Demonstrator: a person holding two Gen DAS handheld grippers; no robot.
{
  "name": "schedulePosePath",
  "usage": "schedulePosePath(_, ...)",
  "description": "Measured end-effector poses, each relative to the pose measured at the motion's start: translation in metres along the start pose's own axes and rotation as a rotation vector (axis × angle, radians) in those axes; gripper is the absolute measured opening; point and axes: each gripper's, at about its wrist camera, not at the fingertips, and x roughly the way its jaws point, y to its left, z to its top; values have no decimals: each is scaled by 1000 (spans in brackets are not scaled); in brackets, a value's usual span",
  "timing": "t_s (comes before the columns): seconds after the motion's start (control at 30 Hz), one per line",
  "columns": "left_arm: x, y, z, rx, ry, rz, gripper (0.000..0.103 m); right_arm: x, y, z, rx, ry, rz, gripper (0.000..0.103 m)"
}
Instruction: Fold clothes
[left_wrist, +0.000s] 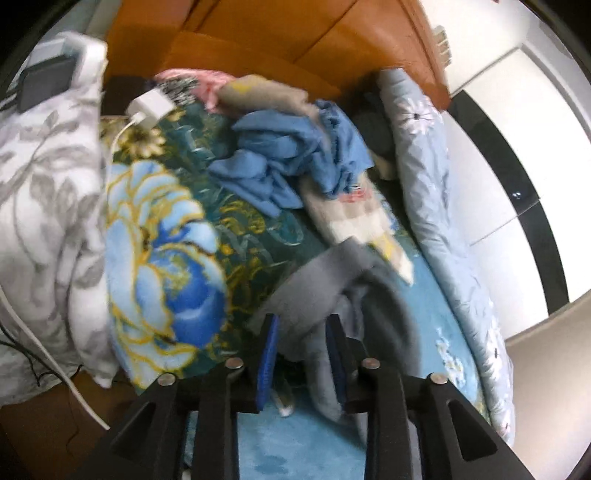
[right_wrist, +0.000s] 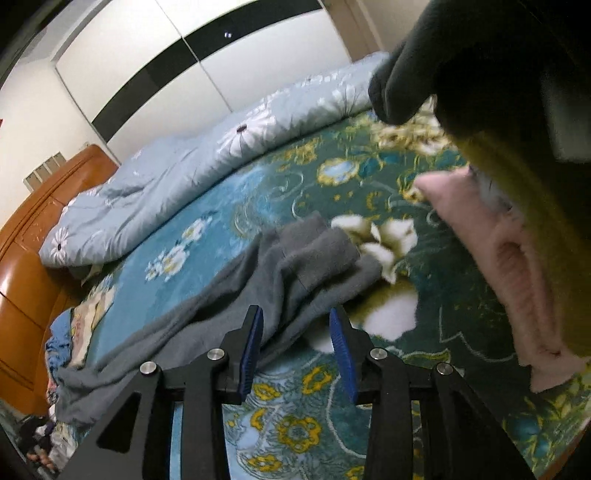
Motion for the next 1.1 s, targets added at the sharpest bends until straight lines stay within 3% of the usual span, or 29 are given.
schedulePosePath(0.1, 19, -32, -10, 65, 47, -46, 39, 10, 38, -2, -87, -1, 98, 39)
schedulePosePath(0.2, 55, -72, -28, 137, 164, -99, 39, 53, 67, -6, -81, 134, 228, 39)
schedulePosePath(0.4, 109, -133, -60, 236, 333, -121, 40, 125, 90, -6, 30, 314, 280, 39)
schedulePosePath(0.47, 126, -141, -63, 251, 361, -79, 40, 139, 87, -7, 94, 355, 292, 39)
schedulePosePath(0.57, 137, -143, -65, 246, 373, -41, 37, 145, 83, -6, 145, 359, 322, 38)
schedulePosePath(0.63, 136, -143, -65, 239, 355, -54, 37, 149, 83, -5, 139, 358, 322, 21)
schedulePosePath(0.67, 138, -143, -64, 245, 349, -42, 30, 152, 82, -5, 146, 364, 328, 7)
schedulePosePath(0.7, 140, -142, -64, 252, 344, -28, 23, 155, 80, -4, 160, 374, 342, 6)
schedulePosePath(0.73, 142, -142, -64, 260, 339, -14, 7, 158, 78, -3, 176, 380, 358, 5)
schedulePosePath(0.83, 149, -137, -58, 207, 330, -60, 3, 161, 77, 7, 193, 362, 393, 4)
schedulePosePath(0.93, 154, -151, -50, 236, 297, -73, 3, 168, 84, 22, 183, 342, 403, 4)
schedulePosePath(1.1, 170, -165, -39, 262, 262, -36, 3, 199, 96, 33, 181, 376, 360, 4)
